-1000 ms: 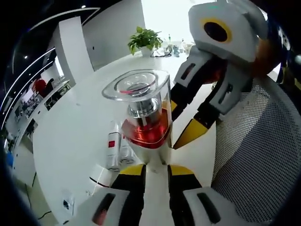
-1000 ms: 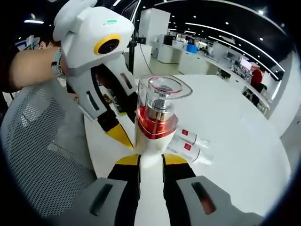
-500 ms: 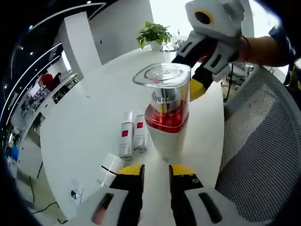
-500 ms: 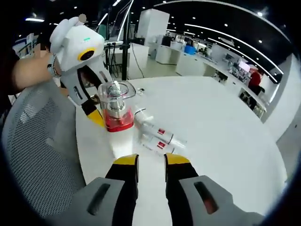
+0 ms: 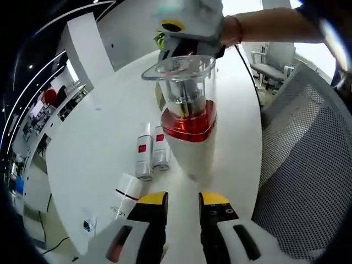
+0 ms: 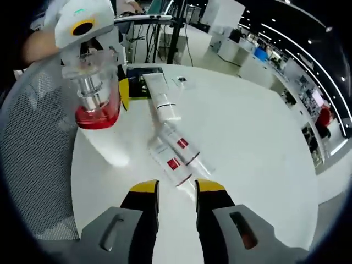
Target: Arrange the skincare products in the storage area until every visible bottle or jar stands upright without overlapping.
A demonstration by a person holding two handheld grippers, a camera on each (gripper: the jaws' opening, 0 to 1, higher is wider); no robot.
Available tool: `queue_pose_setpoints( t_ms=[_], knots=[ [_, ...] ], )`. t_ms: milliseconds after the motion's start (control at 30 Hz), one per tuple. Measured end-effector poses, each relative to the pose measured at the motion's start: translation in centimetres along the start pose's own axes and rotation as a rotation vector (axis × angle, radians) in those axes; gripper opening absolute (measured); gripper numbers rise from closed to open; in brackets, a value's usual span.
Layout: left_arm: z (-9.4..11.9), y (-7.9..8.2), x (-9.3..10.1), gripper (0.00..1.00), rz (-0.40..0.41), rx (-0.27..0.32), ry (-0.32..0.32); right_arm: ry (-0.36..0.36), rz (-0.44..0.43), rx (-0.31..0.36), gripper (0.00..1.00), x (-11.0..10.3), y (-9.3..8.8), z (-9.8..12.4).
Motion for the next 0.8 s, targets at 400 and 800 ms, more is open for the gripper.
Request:
queue_pose_setpoints(
  t_ms=[400, 800],
  knots=[
    [0.0, -0.2, 0.0, 0.23, -0.003, -0.004, -0.011, 0.15, 0.058, -0.117, 0.23, 2.0, 0.3, -2.1],
    [0.0, -0.4, -0.4, 0.22, 0.007, -0.005, -0.008, 0.266, 0.111, -0.219, 0.21, 2.0, 0.4, -3.8]
  ],
)
Point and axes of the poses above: the point that each gripper's makers call its tool centre point, and the gripper's own axes: z roughly backward along the fingers, x roughly to its right, y roughly out of its top, the point moved 8 cm from there along z, roughly backward along the fingers, and after that the axes turned 7 degrees about y, right-handed, at the moved point
